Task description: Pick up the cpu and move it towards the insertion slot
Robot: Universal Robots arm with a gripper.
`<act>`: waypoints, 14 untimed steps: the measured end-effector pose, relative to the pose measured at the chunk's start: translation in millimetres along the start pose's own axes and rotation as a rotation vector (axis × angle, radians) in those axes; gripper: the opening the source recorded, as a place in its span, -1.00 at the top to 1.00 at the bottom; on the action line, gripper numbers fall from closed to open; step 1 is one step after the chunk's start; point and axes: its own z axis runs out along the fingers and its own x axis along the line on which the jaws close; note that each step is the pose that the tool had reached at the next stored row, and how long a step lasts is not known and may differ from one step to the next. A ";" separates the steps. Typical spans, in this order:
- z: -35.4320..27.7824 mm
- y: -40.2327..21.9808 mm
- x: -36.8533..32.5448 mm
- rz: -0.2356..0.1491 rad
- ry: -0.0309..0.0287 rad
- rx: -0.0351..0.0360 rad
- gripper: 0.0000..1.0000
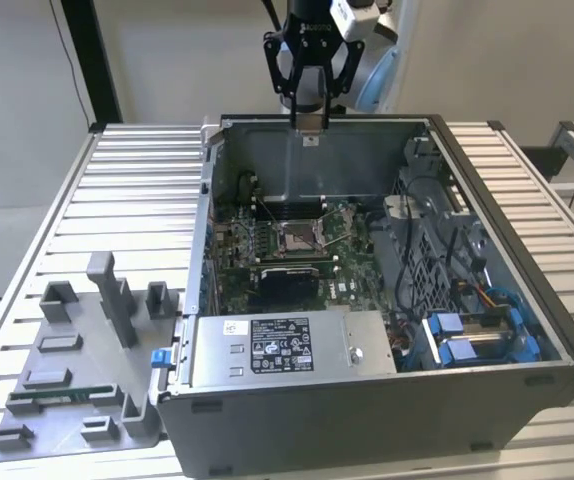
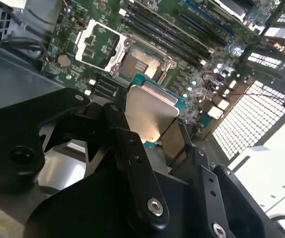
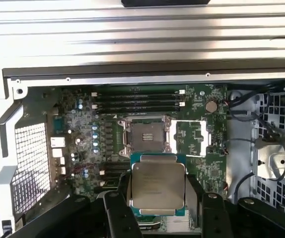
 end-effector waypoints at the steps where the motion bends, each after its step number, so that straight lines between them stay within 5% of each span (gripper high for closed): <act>1: 0.7 1.0 -0.2 -0.003 -0.0002 0.0012 1.00; 14: 6.5 15.7 0.5 -0.008 -0.0011 0.0110 1.00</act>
